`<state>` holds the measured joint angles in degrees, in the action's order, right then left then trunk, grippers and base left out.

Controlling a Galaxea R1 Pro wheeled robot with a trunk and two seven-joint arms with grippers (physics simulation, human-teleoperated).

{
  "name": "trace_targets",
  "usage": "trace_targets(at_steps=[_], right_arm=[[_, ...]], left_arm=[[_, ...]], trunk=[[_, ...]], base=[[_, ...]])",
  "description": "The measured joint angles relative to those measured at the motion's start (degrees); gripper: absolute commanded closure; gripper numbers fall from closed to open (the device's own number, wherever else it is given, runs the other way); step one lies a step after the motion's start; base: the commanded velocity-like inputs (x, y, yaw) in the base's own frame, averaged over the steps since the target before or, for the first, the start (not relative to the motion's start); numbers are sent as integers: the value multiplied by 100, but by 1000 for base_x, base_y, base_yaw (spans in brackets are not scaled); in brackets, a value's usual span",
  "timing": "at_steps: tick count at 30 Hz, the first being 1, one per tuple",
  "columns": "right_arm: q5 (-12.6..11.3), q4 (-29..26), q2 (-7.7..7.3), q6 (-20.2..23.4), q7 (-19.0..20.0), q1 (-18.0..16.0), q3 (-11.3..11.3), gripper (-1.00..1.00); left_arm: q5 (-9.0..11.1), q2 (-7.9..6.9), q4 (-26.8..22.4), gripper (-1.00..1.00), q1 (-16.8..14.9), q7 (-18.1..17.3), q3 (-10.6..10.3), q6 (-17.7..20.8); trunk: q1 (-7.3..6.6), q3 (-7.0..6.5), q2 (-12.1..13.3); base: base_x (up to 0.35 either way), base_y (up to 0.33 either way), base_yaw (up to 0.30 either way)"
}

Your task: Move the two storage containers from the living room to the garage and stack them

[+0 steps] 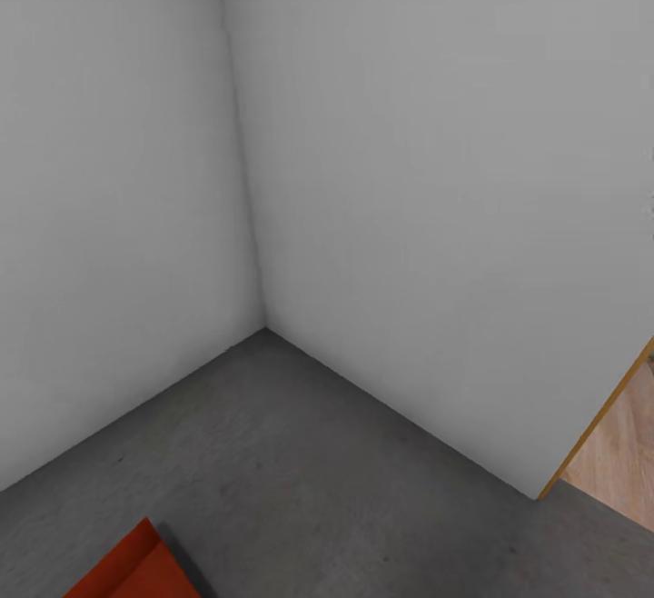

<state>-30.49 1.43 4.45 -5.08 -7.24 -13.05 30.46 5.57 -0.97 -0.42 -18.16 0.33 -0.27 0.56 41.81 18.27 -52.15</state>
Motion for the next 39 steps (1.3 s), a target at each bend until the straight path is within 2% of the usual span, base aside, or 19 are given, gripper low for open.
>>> trace_targets(at_steps=[14,39], right_arm=[[0,0,-9,0,0,0,1,-100],[-10,-6,-10,6,1,1,0,-100]], left_arm=[[0,0,1,-100,-1,-2,1,0],[0,1,2,-100,-1,0,0,0]], trunk=[[0,-75,0],[0,-75,0]], base=[[0,0,-21],[0,0,-235]])
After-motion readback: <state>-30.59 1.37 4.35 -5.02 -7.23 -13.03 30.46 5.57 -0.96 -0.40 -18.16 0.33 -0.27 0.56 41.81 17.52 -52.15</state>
